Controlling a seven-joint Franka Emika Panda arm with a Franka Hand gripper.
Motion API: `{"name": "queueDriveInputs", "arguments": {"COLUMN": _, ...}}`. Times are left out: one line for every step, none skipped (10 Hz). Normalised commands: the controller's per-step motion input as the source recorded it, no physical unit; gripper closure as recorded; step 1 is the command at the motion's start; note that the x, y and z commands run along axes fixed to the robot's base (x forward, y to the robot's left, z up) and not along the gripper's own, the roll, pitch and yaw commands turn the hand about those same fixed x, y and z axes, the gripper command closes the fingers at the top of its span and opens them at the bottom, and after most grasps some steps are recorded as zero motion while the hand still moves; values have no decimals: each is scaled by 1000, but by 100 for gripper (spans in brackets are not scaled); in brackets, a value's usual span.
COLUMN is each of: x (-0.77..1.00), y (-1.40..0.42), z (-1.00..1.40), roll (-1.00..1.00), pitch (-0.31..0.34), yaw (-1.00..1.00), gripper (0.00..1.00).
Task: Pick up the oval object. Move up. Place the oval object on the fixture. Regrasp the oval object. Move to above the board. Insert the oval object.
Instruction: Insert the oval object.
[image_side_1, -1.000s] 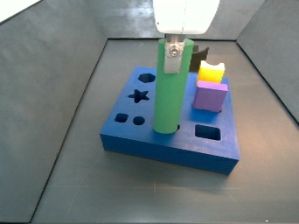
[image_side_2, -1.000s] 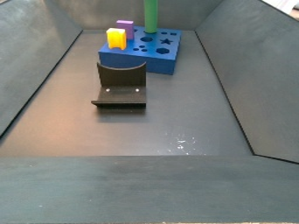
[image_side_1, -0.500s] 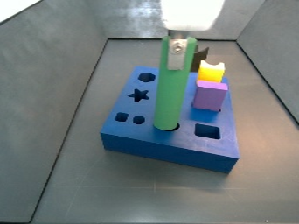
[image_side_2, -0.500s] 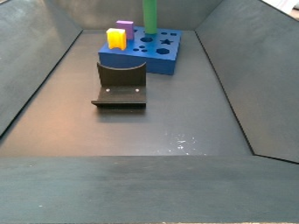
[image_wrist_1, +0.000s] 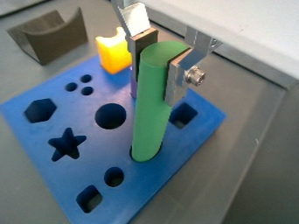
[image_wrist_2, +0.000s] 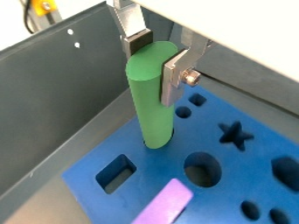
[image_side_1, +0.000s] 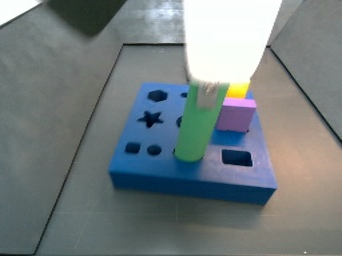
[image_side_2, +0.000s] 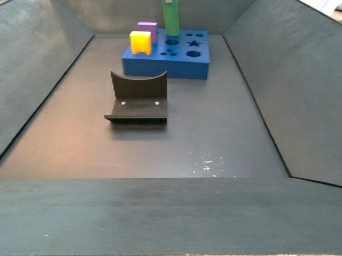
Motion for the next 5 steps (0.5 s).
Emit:
{"name": "queueDriveInputs", "arguments": {"x": -6, "y": -186, "z": -1000, "roll": 84, "pitch": -41, "yaw": -74, "gripper": 100}}
{"name": "queueDriveInputs", "arguments": {"x": 0, "y": -106, "z": -1000, "roll": 61, "pitch": 0, "yaw": -46, "gripper": 100}}
{"name": "queueDriveInputs", "arguments": {"x": 49, "y": -9, "z": -680, "roll": 64, "pitch": 0, "yaw": 0, "gripper": 100}}
{"name": "queueDriveInputs", "arguments": {"x": -40, "y": 49, "z": 0, "roll": 19, "pitch": 0, "yaw": 0, "gripper": 100}}
{"name": "queueDriveInputs", "arguments": {"x": -60, "y": 149, "z": 0, "roll": 37, "pitch": 0, "yaw": 0, "gripper": 100}}
